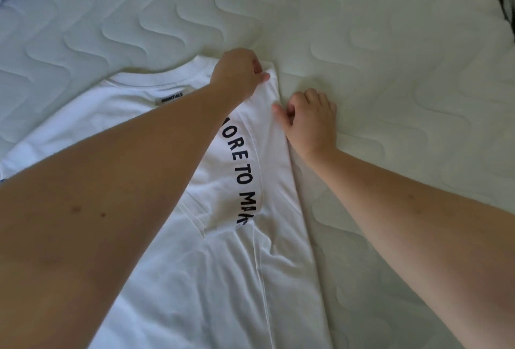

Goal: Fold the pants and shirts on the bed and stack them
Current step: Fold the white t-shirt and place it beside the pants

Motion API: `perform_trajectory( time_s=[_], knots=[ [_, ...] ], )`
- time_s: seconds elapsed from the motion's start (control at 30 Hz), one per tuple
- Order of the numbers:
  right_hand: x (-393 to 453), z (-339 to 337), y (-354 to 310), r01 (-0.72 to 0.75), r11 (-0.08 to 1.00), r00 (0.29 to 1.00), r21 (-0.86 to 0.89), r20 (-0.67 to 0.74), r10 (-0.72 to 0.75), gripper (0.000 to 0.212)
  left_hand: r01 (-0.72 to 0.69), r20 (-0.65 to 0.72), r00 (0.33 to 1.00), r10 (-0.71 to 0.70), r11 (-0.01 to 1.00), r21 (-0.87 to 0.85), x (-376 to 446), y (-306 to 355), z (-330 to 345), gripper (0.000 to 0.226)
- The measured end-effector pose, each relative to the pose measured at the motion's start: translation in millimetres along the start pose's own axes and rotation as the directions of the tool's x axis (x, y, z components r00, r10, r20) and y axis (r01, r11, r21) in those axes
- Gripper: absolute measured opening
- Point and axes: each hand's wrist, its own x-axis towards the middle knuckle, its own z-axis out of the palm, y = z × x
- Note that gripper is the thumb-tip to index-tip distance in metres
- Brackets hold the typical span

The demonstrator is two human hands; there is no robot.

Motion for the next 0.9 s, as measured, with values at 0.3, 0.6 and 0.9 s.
perform_trajectory(
  time_s=[0.3, 0.6, 0.9],
  knots=[
    [0, 12, 0, -0.014, 0.999, 0.999, -0.042, -0.053, 0.012, 0.035, 0.034, 0.041, 0.999, -0.032, 0.998, -0.053, 14, -6, 11, 0.021],
    [1, 12, 3, 0.000, 0.999, 0.998, -0.033, -0.056, -0.002, 0.034, 0.018, -0.068, 0.998, -0.019, 1.000, -0.010, 1, -3, 22, 0.030],
    [-9, -24, 5, 0.006, 0.949, 0.999, 0.316, 0.032, -0.017, 0.024, 0.234, -0.080, 0.971, -0.227, 0.967, 0.097, -97, -99, -27, 0.064]
  ],
)
